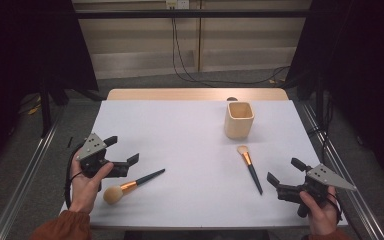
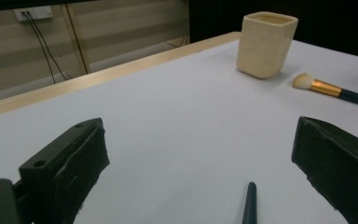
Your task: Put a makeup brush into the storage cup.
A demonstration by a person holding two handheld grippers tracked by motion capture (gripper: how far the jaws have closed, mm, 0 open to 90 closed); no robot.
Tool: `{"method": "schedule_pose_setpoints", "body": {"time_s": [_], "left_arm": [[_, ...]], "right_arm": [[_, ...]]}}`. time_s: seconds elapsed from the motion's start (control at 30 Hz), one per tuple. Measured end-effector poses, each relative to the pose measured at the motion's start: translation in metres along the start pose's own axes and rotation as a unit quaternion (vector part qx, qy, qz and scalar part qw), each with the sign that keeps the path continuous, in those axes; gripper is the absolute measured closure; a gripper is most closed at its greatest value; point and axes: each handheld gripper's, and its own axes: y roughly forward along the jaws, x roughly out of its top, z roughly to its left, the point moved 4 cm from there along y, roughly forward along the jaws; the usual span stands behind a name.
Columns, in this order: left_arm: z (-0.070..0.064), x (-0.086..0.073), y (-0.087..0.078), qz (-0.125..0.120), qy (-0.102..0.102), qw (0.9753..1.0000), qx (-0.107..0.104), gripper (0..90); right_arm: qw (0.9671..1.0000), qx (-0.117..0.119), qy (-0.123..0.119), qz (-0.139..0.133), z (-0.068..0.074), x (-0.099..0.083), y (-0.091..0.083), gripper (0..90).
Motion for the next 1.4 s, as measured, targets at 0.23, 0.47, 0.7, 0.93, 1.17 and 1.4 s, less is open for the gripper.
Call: {"method": "schedule_pose_setpoints", "body": {"time_s": [0.23,0.47,0.7,0.93,1.17,1.4], "left_arm": [[0.003,0.006,0.003,0.045,-0.007,0.9985,-0.032,2.2],[0.008,0.008,0.002,0.098,0.011,0.9944,-0.038,2.5],[0.009,0.010,0.002,0.156,0.045,0.9860,-0.041,3.3],[0.009,0.002,0.006,0.223,0.044,0.9721,-0.058,4.0],[0.012,-0.002,0.008,0.286,0.039,0.9554,-0.063,6.4],[0.013,-0.006,0.011,0.325,0.054,0.9425,-0.057,6.7]], "right_arm": [[1.0000,-0.001,0.002,0.002,0.000,0.000,0.000,0.0],[1.0000,0.003,0.000,0.006,0.001,-0.001,0.000,0.0],[1.0000,0.005,-0.002,0.008,0.001,-0.001,0.001,0.0],[0.9999,0.009,-0.004,0.011,0.002,-0.002,0.001,0.0],[0.9998,0.008,-0.007,0.018,0.002,-0.003,0.002,0.0],[0.9998,0.008,-0.008,0.018,0.002,-0.003,0.002,0.0]]}}
